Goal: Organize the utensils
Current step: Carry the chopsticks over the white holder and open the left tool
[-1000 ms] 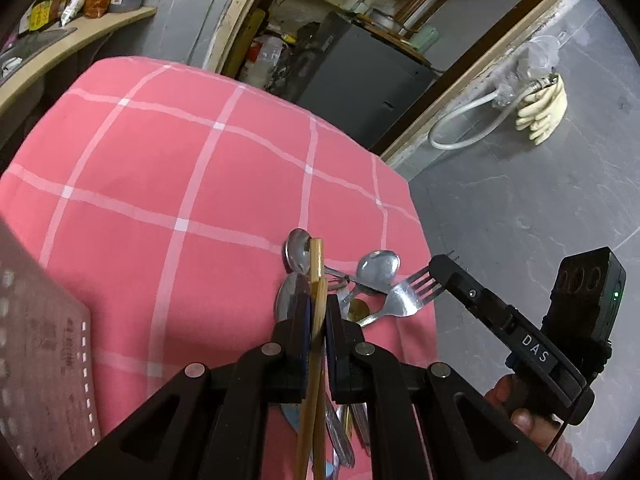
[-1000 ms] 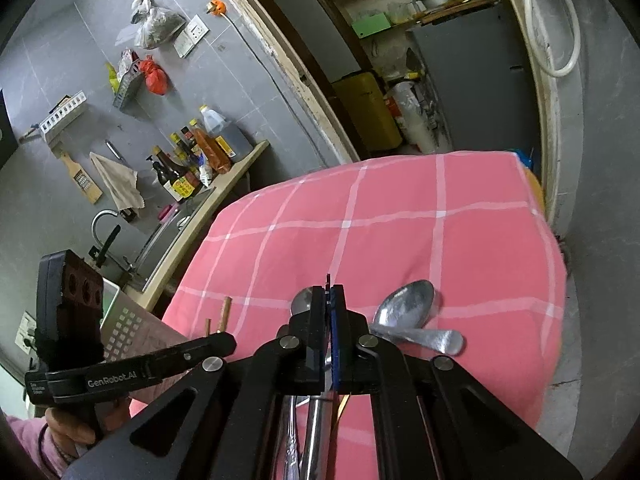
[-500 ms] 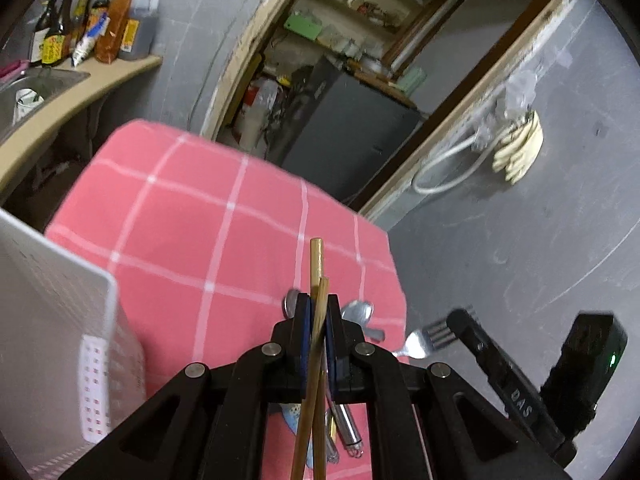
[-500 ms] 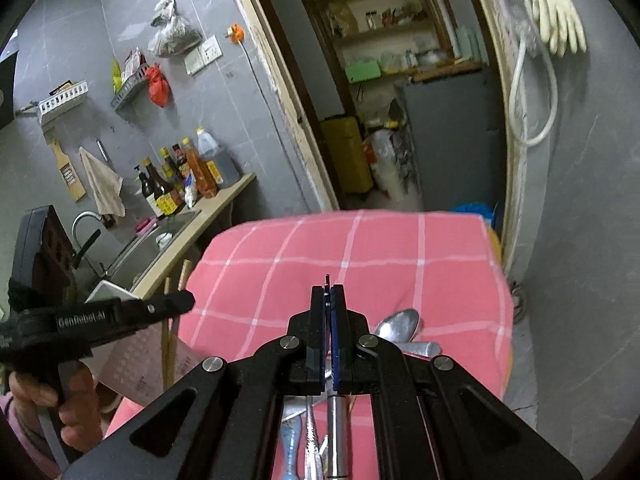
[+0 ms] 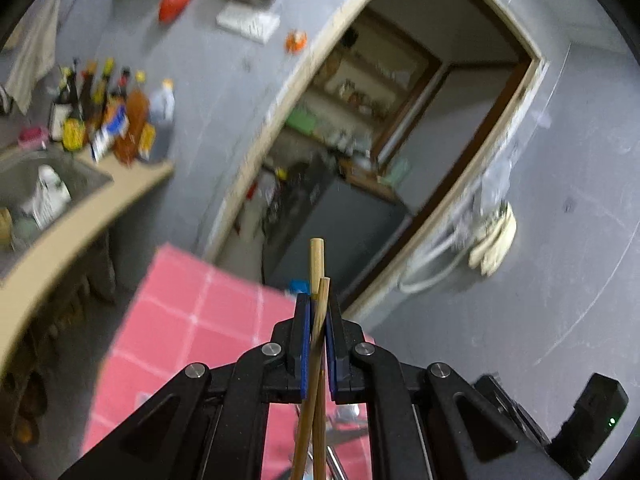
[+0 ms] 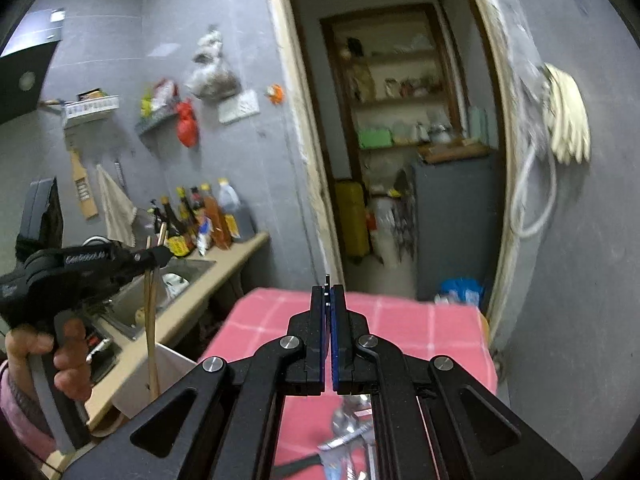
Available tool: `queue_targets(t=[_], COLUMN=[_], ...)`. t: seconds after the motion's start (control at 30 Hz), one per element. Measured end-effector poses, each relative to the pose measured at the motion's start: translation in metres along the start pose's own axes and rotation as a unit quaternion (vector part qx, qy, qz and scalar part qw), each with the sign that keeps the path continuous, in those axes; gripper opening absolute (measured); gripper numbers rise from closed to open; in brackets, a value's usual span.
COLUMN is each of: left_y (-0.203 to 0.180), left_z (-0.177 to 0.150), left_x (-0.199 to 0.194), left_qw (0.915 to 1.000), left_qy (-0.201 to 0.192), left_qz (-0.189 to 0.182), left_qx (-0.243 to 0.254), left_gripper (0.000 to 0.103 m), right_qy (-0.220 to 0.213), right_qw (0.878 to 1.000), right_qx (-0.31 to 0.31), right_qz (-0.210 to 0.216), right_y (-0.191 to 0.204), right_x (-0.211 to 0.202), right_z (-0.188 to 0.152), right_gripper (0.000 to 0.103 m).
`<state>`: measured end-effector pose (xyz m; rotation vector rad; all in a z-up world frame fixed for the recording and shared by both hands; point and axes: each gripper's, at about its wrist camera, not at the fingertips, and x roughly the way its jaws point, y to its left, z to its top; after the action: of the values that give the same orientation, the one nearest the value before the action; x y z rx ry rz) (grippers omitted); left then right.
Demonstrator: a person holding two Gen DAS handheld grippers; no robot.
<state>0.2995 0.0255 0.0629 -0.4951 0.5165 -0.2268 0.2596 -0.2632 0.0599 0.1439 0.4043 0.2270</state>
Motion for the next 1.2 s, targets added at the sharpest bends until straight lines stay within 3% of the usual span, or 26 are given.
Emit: queue_targets(t=[0.2, 0.47, 0.63, 1.0, 1.07, 1.13, 1.2], left_y=[0.021, 0.049, 0.063, 0.084, 0.085, 0.089, 0.092], left_z=[0.026, 0.014, -0.001, -0.017, -0.018, -0.019, -0.021], left_x=[-0.025, -0.028, -0.016, -0.005, -0.004, -0.005, -0.011], left_qw=[0.9958, 0.9874, 0.9885, 0.9965, 0.9976, 0.9986, 0.9988], left_qy=[-0.080, -0.145, -0.136, -0.065, -0.049, -0.036, -0.042], left_qz=[0.035, 0.051, 0.054, 0.046, 0.041, 0.035, 0.026], left_qx=[0.027, 0.038, 0.038, 0.027, 0.027, 0.020, 0.006], left_gripper=[0.006, 0.006, 0.007, 0.007, 0.013, 0.039, 0.055], right_qy=[0.004, 0.058, 0.086, 0.142, 0.144, 0.141, 0.129], right_qw=[0.999, 0.991, 0.986, 0.982, 0.982, 0.983, 0.985], right_qx=[-0.043, -0.111, -0.134, -0.089, -0.078, -0.070, -0.058], right_qz=[0.030, 0.051, 0.057, 0.085, 0.092, 0.097, 0.098], right_y=[0.058, 0.113, 0.130, 0.125, 0.122, 0.118, 0.112], right_x=[0.011, 0.040, 0.053, 0.082, 0.082, 0.081, 0.076], right_z=[0.007, -0.013, -0.028, -0.062, -0.064, -0.066, -0.064], right_gripper=[0.003, 0.003, 0.003, 0.006, 0.006, 0.008, 0.016])
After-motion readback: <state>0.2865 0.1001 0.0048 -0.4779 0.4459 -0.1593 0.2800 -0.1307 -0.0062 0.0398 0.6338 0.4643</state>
